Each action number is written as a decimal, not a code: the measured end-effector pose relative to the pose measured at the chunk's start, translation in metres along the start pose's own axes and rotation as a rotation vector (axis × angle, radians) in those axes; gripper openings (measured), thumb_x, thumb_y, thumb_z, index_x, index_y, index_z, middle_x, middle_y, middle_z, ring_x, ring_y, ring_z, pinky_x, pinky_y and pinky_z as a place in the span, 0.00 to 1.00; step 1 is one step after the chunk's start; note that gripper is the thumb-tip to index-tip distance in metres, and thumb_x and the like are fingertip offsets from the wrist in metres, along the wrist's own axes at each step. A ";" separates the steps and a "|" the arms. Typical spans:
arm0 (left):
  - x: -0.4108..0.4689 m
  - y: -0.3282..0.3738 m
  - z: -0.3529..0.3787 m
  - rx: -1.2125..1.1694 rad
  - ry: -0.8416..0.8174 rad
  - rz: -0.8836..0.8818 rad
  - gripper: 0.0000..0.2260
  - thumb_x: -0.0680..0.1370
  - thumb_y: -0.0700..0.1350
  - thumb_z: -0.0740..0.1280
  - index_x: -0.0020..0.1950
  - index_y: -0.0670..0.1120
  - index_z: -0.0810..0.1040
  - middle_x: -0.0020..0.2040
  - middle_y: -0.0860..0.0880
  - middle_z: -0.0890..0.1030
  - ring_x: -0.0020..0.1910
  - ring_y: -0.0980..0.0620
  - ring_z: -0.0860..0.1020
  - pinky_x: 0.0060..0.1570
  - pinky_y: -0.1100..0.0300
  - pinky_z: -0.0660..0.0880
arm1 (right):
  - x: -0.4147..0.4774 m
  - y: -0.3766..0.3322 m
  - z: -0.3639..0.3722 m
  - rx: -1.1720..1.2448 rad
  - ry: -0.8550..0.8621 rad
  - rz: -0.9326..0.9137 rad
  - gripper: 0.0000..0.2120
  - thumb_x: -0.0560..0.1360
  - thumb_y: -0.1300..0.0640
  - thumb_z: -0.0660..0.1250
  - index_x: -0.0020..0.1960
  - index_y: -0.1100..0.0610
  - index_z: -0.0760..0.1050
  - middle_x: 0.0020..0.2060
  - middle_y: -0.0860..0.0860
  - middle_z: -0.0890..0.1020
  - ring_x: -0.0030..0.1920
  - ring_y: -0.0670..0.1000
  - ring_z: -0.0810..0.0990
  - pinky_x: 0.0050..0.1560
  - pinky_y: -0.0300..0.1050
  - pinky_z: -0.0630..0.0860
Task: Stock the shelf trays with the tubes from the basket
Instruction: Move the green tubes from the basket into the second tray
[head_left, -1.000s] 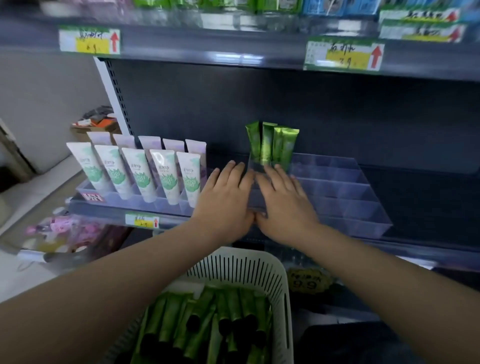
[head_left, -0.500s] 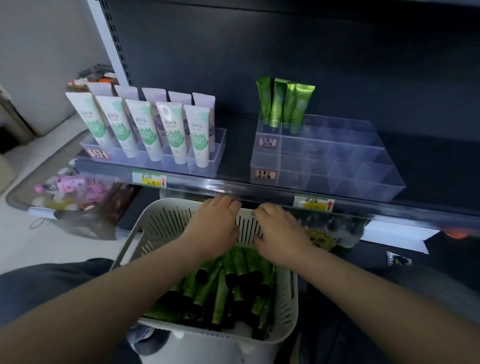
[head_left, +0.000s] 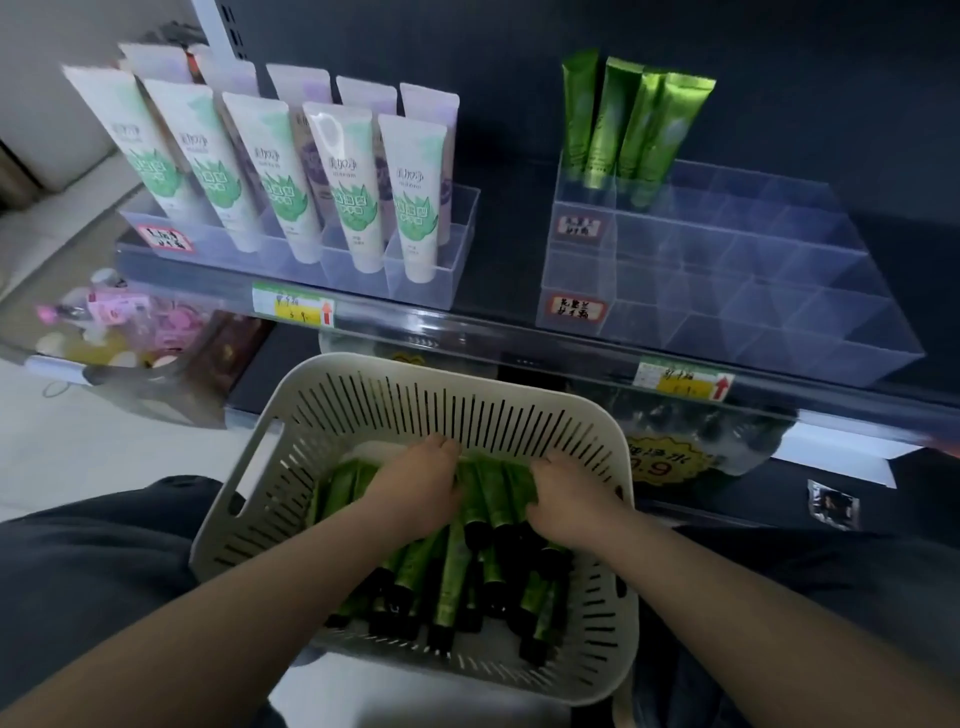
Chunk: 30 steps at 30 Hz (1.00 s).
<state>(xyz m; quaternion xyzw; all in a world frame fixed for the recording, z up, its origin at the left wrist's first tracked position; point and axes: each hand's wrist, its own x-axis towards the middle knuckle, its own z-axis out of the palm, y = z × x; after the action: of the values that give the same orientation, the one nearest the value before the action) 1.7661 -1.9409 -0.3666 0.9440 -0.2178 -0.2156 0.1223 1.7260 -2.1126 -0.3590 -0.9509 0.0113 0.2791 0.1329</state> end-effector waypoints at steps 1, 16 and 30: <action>0.005 -0.001 0.005 -0.025 -0.028 -0.013 0.14 0.77 0.47 0.63 0.61 0.45 0.72 0.57 0.47 0.73 0.57 0.47 0.73 0.55 0.56 0.71 | 0.006 0.001 0.004 0.006 -0.024 0.009 0.13 0.73 0.57 0.63 0.57 0.57 0.73 0.54 0.53 0.72 0.55 0.53 0.73 0.56 0.49 0.75; 0.075 -0.003 0.051 -0.272 -0.168 -0.334 0.15 0.79 0.43 0.61 0.32 0.46 0.66 0.32 0.50 0.69 0.37 0.51 0.73 0.37 0.61 0.71 | 0.089 0.016 0.039 0.022 -0.201 0.240 0.10 0.78 0.59 0.57 0.45 0.60 0.76 0.45 0.55 0.78 0.45 0.52 0.75 0.42 0.42 0.71; 0.094 -0.008 0.060 -0.519 -0.164 -0.478 0.14 0.76 0.45 0.67 0.32 0.47 0.69 0.49 0.39 0.81 0.50 0.44 0.79 0.40 0.60 0.68 | 0.118 0.020 0.063 0.212 -0.085 0.396 0.14 0.76 0.55 0.62 0.58 0.60 0.76 0.56 0.58 0.78 0.57 0.57 0.76 0.59 0.48 0.75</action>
<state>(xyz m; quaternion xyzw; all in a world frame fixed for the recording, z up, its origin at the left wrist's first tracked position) 1.8174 -1.9860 -0.4550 0.8853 0.0620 -0.3613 0.2860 1.7908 -2.1091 -0.4781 -0.8982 0.2212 0.3370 0.1752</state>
